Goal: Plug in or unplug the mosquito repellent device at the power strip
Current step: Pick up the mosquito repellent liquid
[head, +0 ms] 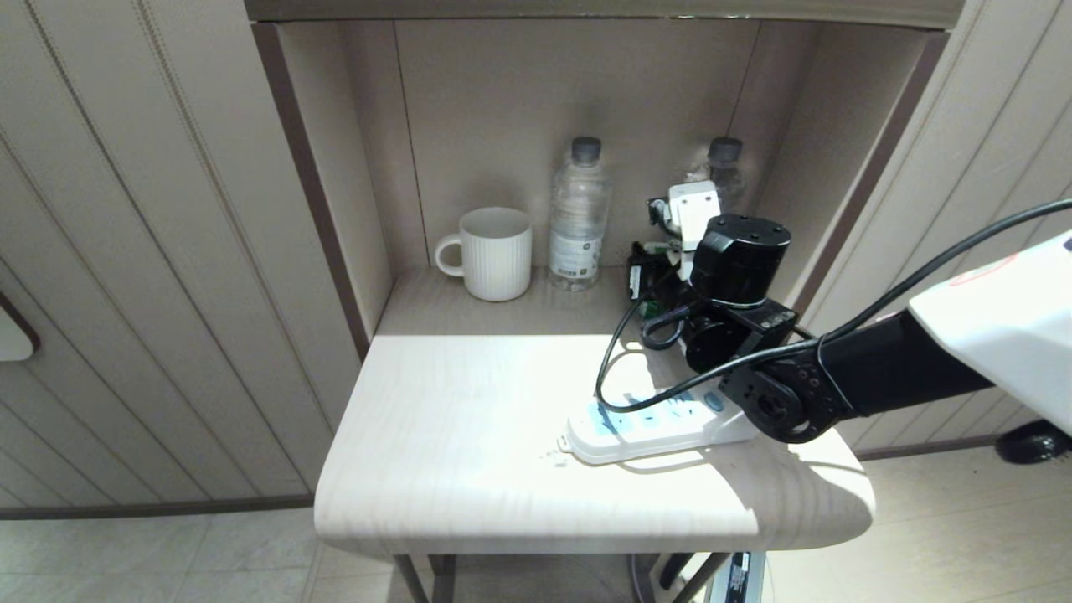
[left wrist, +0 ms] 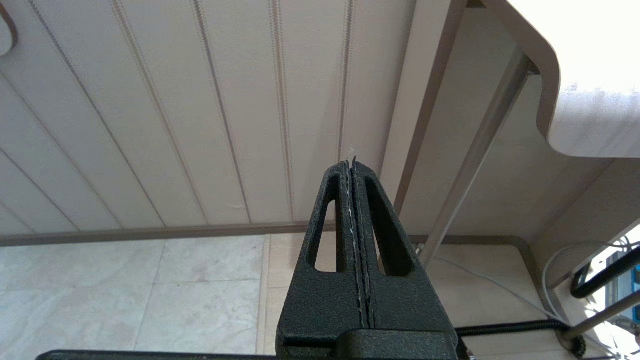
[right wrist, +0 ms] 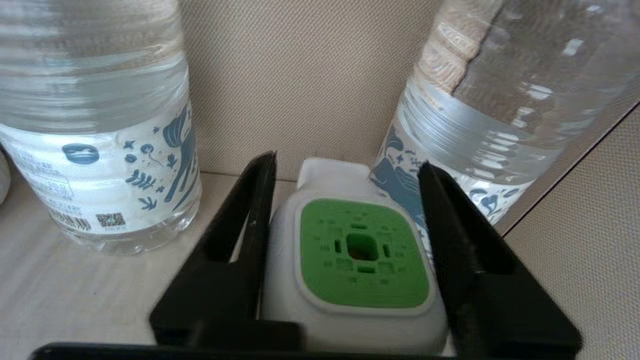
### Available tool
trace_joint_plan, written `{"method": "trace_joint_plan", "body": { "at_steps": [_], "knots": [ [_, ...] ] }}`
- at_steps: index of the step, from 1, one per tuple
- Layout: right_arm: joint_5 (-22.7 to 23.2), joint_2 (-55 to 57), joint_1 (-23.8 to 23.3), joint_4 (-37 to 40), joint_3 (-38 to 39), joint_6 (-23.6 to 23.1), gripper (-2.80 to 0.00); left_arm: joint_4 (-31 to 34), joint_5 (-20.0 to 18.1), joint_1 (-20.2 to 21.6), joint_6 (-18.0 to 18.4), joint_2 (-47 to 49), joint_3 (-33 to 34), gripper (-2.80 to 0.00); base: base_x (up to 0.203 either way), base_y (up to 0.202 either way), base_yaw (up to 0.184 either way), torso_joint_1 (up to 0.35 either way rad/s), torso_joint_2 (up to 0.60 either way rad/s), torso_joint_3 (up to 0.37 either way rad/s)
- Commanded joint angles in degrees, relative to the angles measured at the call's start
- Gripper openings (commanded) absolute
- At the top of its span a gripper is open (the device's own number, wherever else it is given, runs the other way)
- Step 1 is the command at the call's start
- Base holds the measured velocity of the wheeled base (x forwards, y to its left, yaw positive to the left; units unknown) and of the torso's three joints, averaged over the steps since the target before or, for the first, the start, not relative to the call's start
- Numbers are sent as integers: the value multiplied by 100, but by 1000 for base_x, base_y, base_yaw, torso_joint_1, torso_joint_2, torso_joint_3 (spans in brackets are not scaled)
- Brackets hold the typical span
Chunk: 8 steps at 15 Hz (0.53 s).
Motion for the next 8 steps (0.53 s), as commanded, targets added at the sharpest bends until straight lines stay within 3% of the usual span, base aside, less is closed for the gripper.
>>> {"method": "trace_joint_plan", "body": {
  "at_steps": [1,8],
  "knots": [
    [-12,35,-11,-64,-7,-16,-280,2,-2,0,-1,8,0,-280,0,0,0,0,0,0],
    [-48,-308,-17,-60,-18,-32,-280,2,-2,0,-1,8,0,-280,0,0,0,0,0,0]
  ]
}}
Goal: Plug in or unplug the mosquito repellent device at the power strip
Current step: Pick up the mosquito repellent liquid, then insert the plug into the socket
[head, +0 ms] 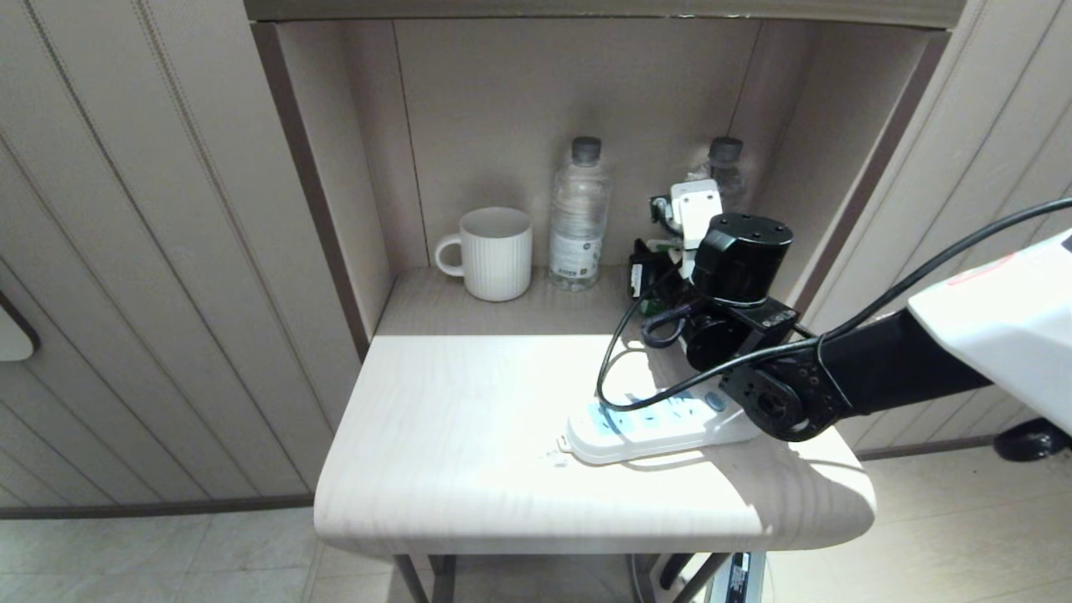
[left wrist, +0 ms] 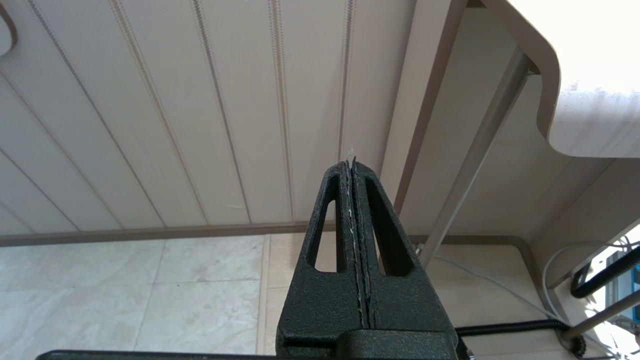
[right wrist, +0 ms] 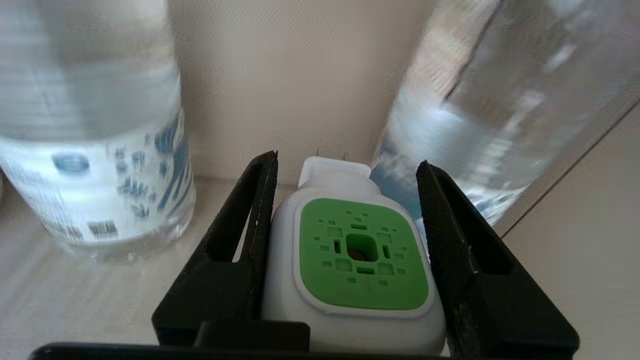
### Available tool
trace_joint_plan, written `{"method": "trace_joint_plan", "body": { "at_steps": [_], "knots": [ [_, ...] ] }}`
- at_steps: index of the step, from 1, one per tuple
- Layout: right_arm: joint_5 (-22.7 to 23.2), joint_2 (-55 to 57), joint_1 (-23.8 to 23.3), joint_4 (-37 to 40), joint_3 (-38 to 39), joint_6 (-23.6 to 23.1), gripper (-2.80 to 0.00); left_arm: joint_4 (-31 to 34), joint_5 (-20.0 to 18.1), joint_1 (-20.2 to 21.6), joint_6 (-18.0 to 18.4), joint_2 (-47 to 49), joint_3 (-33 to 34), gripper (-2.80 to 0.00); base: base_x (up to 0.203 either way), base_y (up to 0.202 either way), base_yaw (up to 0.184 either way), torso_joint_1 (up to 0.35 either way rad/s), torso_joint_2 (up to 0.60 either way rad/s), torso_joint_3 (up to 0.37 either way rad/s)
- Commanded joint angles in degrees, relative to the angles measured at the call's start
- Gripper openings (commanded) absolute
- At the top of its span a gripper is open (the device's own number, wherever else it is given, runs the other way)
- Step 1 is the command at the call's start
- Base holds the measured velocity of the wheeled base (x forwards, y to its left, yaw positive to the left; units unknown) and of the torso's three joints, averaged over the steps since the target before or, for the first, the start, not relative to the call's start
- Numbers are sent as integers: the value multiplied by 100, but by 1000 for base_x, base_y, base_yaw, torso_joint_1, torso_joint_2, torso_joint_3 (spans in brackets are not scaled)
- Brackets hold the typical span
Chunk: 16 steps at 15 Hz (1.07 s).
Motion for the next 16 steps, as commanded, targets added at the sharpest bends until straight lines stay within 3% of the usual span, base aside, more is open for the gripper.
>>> {"method": "trace_joint_plan", "body": {
  "at_steps": [1,5,8,12,16],
  "knots": [
    [-29,-422,9,29,35,-11,-280,2,0,0,-1,8,0,-280,0,0,0,0,0,0],
    [-208,-1330,175,853,185,-7,-280,2,0,0,-1,8,0,-280,0,0,0,0,0,0],
    [-388,-2115,708,1958,285,200,-280,2,0,0,-1,8,0,-280,0,0,0,0,0,0],
    [-457,-3192,1336,4598,140,987,-280,2,0,0,-1,8,0,-280,0,0,0,0,0,0],
    [-402,-3742,1723,8226,-812,1988,-280,2,0,0,-1,8,0,-280,0,0,0,0,0,0]
  ]
}}
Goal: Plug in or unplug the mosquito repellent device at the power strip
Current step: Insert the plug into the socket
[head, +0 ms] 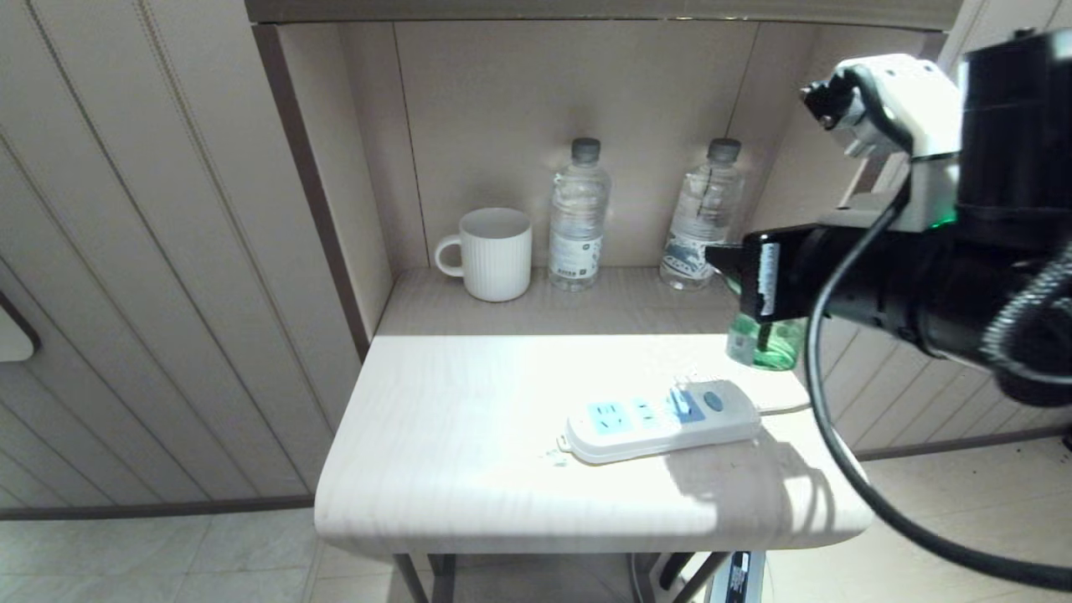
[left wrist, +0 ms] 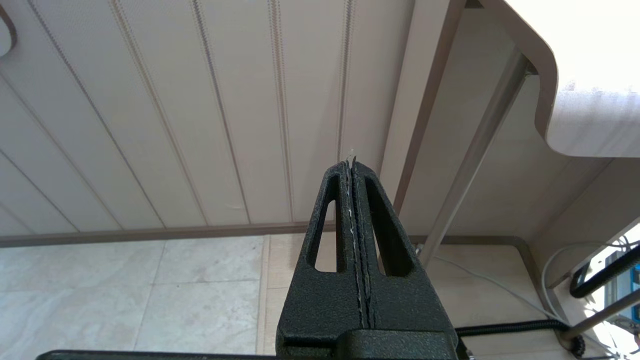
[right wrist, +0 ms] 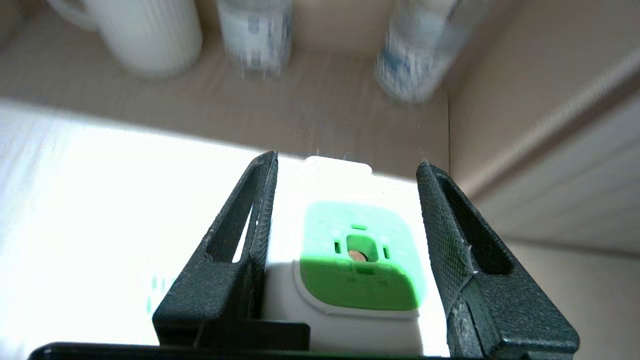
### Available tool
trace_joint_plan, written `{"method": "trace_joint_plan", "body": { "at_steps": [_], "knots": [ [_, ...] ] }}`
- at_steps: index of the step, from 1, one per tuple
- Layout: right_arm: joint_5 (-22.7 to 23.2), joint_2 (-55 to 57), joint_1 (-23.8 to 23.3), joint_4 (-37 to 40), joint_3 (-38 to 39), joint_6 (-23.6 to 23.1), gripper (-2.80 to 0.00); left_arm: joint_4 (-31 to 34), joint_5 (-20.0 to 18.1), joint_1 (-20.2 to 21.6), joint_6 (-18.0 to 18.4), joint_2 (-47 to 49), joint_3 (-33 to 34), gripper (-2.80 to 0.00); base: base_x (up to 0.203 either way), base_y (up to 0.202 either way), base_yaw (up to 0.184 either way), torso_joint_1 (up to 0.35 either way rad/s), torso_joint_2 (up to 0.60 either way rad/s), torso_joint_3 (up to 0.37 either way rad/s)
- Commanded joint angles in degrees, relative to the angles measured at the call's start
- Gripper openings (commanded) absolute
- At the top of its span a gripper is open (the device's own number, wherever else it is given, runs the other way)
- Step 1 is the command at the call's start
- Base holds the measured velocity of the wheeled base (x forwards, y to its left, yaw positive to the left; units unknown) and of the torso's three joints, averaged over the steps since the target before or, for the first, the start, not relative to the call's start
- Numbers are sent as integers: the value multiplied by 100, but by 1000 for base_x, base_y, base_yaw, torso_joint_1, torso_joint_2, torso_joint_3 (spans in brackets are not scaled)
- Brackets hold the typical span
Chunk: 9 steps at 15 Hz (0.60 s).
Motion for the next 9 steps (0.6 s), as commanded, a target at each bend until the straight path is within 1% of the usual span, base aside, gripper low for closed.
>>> {"method": "trace_joint_plan", "body": {
  "at_steps": [1,3,5,7,8,9],
  "knots": [
    [144,-394,178,2742,-781,526,-280,1,-4,0,-1,8,0,-280,0,0,0,0,0,0],
    [622,-426,227,4160,-1527,1034,-280,1,-4,0,-1,8,0,-280,0,0,0,0,0,0],
    [1332,-392,221,5303,-2064,1340,-280,1,-4,0,-1,8,0,-280,0,0,0,0,0,0],
    [1912,-378,211,6199,-2213,1400,-280,1,-4,0,-1,8,0,-280,0,0,0,0,0,0],
    [2126,-337,215,6694,-2279,1357,-280,1,-4,0,-1,8,0,-280,0,0,0,0,0,0],
    [2275,-281,218,6958,-2326,1300,-280,1,-4,0,-1,8,0,-280,0,0,0,0,0,0]
  ]
}}
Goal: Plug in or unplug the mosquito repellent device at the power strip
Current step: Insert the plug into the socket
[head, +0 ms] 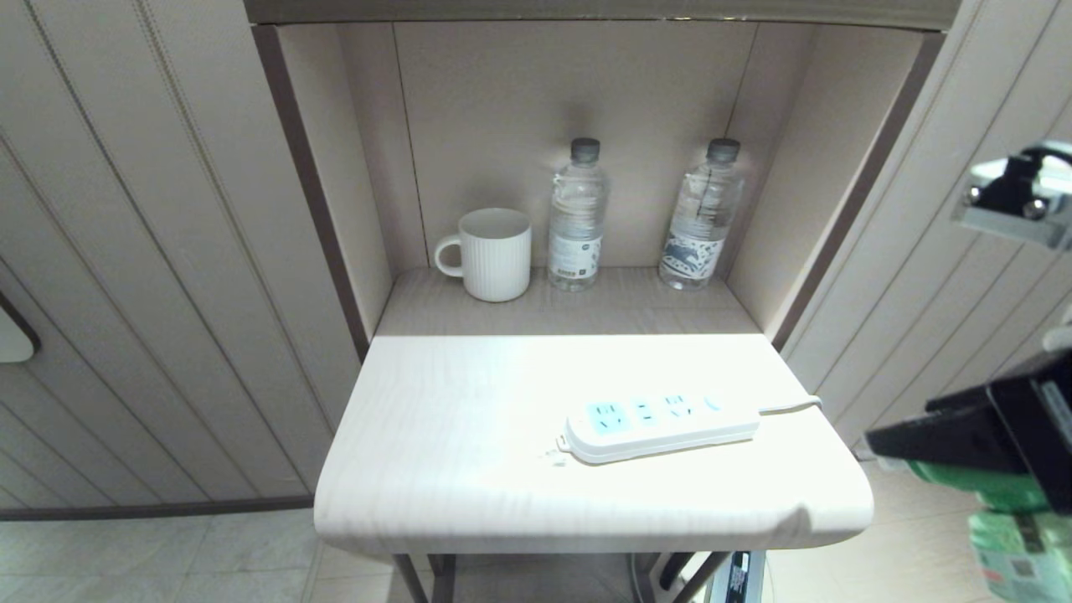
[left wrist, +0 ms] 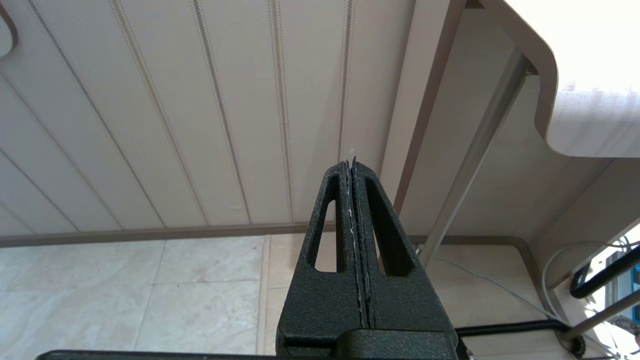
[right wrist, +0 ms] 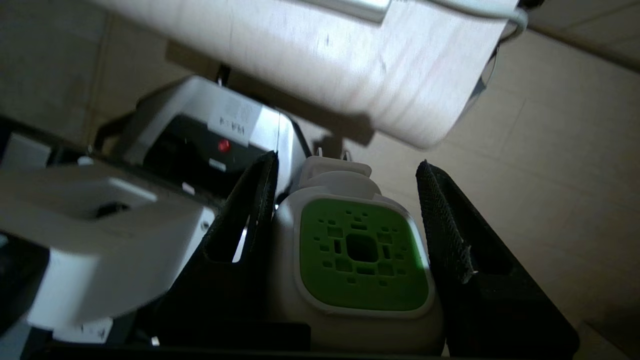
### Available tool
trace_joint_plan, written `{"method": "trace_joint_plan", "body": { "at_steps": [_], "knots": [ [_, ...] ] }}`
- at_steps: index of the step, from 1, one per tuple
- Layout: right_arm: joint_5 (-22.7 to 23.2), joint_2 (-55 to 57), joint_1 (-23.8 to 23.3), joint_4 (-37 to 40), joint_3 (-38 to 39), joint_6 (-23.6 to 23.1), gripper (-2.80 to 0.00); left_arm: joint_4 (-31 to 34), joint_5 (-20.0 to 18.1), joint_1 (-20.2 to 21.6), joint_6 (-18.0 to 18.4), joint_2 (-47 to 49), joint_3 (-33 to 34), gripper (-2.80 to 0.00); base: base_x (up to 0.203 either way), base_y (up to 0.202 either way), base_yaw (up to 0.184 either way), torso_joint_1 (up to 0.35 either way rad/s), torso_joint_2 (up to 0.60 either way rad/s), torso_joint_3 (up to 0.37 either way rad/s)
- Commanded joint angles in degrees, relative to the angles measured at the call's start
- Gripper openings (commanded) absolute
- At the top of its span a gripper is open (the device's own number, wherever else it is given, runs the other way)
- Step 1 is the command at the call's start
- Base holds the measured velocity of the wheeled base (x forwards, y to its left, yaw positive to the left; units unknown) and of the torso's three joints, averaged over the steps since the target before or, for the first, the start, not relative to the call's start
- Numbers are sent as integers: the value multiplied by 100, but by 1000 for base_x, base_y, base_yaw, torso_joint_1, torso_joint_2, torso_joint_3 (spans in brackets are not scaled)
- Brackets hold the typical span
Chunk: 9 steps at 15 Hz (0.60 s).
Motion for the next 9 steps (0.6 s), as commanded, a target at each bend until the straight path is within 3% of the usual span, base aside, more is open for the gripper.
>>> {"method": "trace_joint_plan", "body": {
  "at_steps": [1,9],
  "knots": [
    [192,148,22,809,-116,-48,-280,2,-2,0,1,8,0,-280,0,0,0,0,0,0],
    [271,368,40,827,-22,-93,-280,2,-2,0,1,8,0,-280,0,0,0,0,0,0]
  ]
}}
